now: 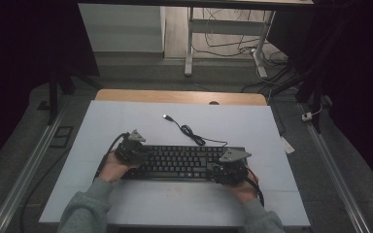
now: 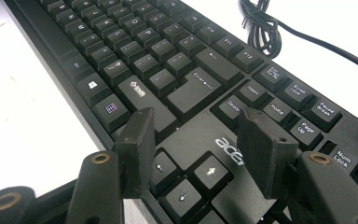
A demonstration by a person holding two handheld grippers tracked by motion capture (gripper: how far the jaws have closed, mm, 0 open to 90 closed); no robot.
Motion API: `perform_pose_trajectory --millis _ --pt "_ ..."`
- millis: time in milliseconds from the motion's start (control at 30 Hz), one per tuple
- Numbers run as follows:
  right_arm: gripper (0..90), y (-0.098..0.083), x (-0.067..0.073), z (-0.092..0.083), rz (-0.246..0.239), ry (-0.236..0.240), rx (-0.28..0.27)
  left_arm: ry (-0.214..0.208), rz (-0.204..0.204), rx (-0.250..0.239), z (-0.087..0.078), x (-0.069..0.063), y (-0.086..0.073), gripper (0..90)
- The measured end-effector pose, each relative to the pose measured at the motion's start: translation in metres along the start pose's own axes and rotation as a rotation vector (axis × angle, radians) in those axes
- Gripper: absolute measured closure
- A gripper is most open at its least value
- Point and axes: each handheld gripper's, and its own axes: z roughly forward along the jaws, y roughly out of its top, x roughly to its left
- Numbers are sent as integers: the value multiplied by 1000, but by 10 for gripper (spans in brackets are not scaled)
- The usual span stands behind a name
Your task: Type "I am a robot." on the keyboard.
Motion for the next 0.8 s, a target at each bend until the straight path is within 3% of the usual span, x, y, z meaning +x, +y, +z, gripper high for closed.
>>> perform_pose_trajectory --millis 167,400,800 --pt "468 0 0 0 0 2 1 -17 -2 6 3 -1 0 881" --pt "469 0 0 1 0 -1 4 -25 8 37 12 -3 -2 884" --pt "468 0 0 1 0 0 5 -14 1 37 17 -3 -4 883"
